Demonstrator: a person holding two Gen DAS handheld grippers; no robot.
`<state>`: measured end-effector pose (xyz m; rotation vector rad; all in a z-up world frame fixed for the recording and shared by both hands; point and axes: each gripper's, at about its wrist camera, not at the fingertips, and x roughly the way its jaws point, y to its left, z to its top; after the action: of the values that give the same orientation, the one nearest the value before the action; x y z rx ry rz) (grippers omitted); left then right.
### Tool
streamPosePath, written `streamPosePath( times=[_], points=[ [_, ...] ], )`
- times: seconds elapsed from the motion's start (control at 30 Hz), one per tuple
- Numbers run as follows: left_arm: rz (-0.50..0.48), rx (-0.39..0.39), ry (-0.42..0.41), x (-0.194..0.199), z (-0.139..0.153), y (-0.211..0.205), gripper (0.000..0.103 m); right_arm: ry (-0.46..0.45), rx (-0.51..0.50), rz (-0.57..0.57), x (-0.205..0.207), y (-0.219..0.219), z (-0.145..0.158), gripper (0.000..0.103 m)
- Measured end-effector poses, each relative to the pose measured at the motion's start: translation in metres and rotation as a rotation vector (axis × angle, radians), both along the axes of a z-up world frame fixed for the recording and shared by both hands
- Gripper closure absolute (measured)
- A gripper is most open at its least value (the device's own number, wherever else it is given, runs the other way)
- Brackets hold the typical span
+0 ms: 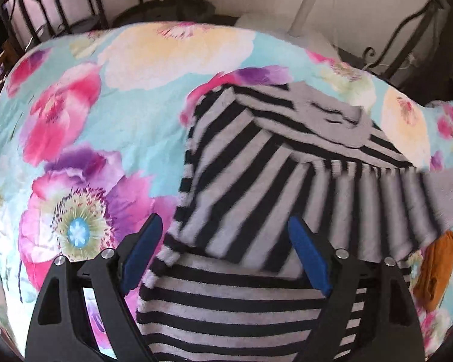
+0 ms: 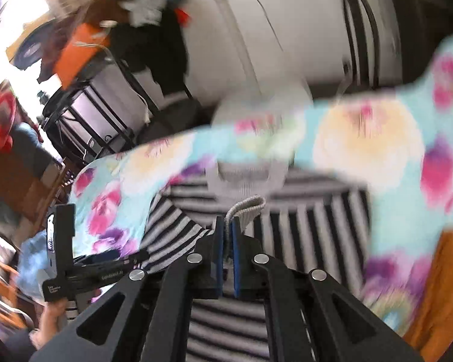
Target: Fold small clothes
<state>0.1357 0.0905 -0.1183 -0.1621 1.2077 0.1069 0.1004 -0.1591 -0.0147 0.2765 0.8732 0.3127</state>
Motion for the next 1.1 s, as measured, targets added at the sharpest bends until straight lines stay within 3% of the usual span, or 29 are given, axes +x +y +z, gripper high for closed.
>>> streamPosePath(
  times=[0.07,0.17,0.23,0.4,0.47,0.63,0.77,0.83,0.93,0.97,1.0,1.1],
  points=[
    [0.012,0.002,0.040,-0.002,-0.014,0.001,0.021,0.081,-0.036,-0.056,0.012,-0.015,-0.024,0.098],
    [0.001,0.052,0.159,-0.003,-0.049,-0.002,0.021,0.293,-0.180,-0.166,0.027,-0.042,-0.099,0.098],
    [0.006,0.103,0.215,-0.005,-0.065,-0.002,0.021,0.352,-0.214,-0.186,0.026,-0.049,-0.122,0.103],
    [0.001,0.086,0.159,-0.003,-0.051,-0.004,0.021,0.304,-0.217,-0.177,0.030,-0.044,-0.107,0.103],
    [-0.030,0.126,0.127,-0.003,-0.042,-0.011,0.021,0.318,-0.207,-0.188,0.032,-0.046,-0.108,0.103],
    [-0.046,0.135,0.042,-0.002,-0.015,-0.019,0.021,0.307,-0.061,-0.247,0.033,-0.061,-0.097,0.102],
    [-0.085,0.061,-0.047,0.004,0.003,-0.026,0.016,0.319,0.026,-0.195,0.037,-0.047,-0.096,0.102],
    [-0.139,0.052,-0.028,0.014,-0.008,-0.036,0.015,0.364,0.060,-0.168,0.040,-0.040,-0.107,0.102],
    [-0.157,0.140,0.057,0.026,-0.044,-0.037,0.015,0.469,-0.001,-0.203,0.044,-0.040,-0.134,0.103],
    [-0.154,0.161,0.103,0.028,-0.061,-0.030,0.008,0.487,-0.003,-0.210,0.044,-0.042,-0.142,0.103],
    [-0.142,0.151,0.134,0.030,-0.072,-0.025,0.004,0.493,0.024,-0.215,0.044,-0.045,-0.148,0.103],
    [-0.044,-0.001,0.165,0.033,-0.075,-0.001,0.004,0.488,0.022,-0.242,0.043,-0.042,-0.140,0.103]
  ],
)
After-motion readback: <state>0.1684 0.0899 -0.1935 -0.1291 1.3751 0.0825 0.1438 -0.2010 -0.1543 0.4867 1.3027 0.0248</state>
